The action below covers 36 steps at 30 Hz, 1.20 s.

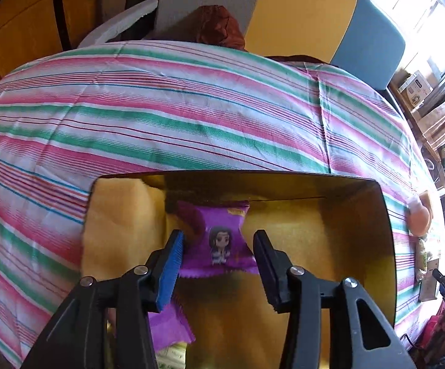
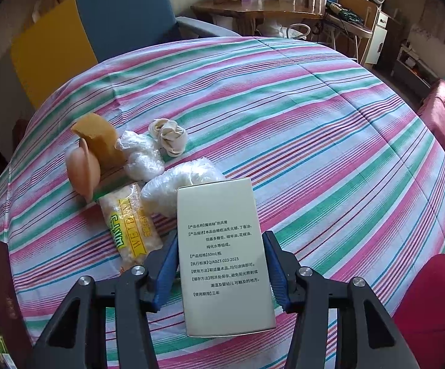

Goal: Organize objects
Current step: 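Carry the purple packet into the gold tray with the left tool while the right tool grasps the white box, then carry the white box into the gold tray and open the right tool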

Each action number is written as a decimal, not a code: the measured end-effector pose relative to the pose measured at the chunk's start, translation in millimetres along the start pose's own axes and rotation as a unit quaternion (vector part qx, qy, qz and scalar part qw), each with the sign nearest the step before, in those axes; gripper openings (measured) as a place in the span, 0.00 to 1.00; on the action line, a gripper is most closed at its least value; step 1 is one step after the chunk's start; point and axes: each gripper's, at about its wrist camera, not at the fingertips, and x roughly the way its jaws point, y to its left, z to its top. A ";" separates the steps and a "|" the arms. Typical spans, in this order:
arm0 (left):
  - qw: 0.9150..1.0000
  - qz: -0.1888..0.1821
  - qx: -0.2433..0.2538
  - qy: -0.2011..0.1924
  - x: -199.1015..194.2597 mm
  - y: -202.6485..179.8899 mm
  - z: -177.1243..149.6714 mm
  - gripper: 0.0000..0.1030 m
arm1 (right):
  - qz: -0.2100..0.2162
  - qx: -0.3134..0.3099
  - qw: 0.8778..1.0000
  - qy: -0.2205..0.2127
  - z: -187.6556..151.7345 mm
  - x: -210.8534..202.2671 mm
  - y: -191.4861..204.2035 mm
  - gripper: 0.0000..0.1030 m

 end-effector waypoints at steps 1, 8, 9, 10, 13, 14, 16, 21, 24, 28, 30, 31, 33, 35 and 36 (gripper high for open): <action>1.000 -0.003 -0.002 -0.004 -5.1 0.5 -0.5 0.45 | 0.002 0.003 1.000 -0.004 0.2 -2.2 -0.6 0.52; 0.995 -0.027 0.015 -0.094 -87.1 10.1 -38.4 0.46 | 0.047 0.019 0.996 -0.077 0.7 -40.9 -3.6 0.51; 0.993 -0.028 0.015 -0.110 -99.3 14.7 -49.2 0.46 | 0.054 0.018 0.995 -0.087 -1.0 -51.2 -0.9 0.51; 0.992 -0.028 0.014 -0.119 -107.1 19.8 -57.1 0.46 | 0.064 0.012 0.993 -0.095 -3.3 -62.3 4.0 0.51; 0.991 -0.025 0.005 -0.132 -119.1 35.0 -81.6 0.46 | 0.112 -0.027 0.987 -0.108 -11.7 -100.2 35.2 0.51; 0.991 -0.027 -0.002 -0.132 -120.9 40.1 -88.2 0.46 | 0.131 -0.048 0.984 -0.111 -15.9 -113.7 51.5 0.51; 0.990 -0.034 -0.019 -0.132 -123.7 50.4 -100.9 0.46 | 0.173 -0.096 0.974 -0.106 -24.9 -137.4 89.6 0.51; 0.989 -0.052 -0.046 -0.128 -128.4 68.3 -125.5 0.46 | 0.259 -0.225 0.938 -0.047 -76.3 -163.8 208.3 0.52; 0.989 -0.058 -0.049 -0.130 -130.6 75.6 -136.5 0.46 | 0.278 -0.284 0.918 0.006 -115.9 -151.9 275.3 0.51; 0.987 -0.064 -0.061 -0.133 -133.2 90.9 -148.4 0.46 | 0.275 -0.319 0.905 0.060 -154.2 -123.9 342.8 0.51; 0.986 -0.064 -0.070 -0.134 -133.9 99.6 -150.8 0.46 | 0.263 -0.324 0.906 0.071 -163.9 -110.7 368.5 0.51; 0.986 -0.065 -0.078 -0.133 -133.5 105.1 -152.5 0.46 | 0.260 -0.321 0.907 0.079 -168.1 -104.8 379.8 0.52; 0.985 -0.068 -0.093 -0.130 -131.5 115.3 -155.8 0.46 | 0.257 -0.315 0.909 0.092 -174.6 -94.0 396.9 0.51; 0.985 -0.070 -0.099 -0.126 -128.6 122.7 -158.4 0.46 | 0.244 -0.316 0.911 0.097 -178.6 -86.8 411.5 0.51; 0.985 -0.071 -0.102 -0.124 -126.9 125.7 -159.7 0.46 | 0.239 -0.316 0.913 0.101 -180.9 -83.6 418.5 0.51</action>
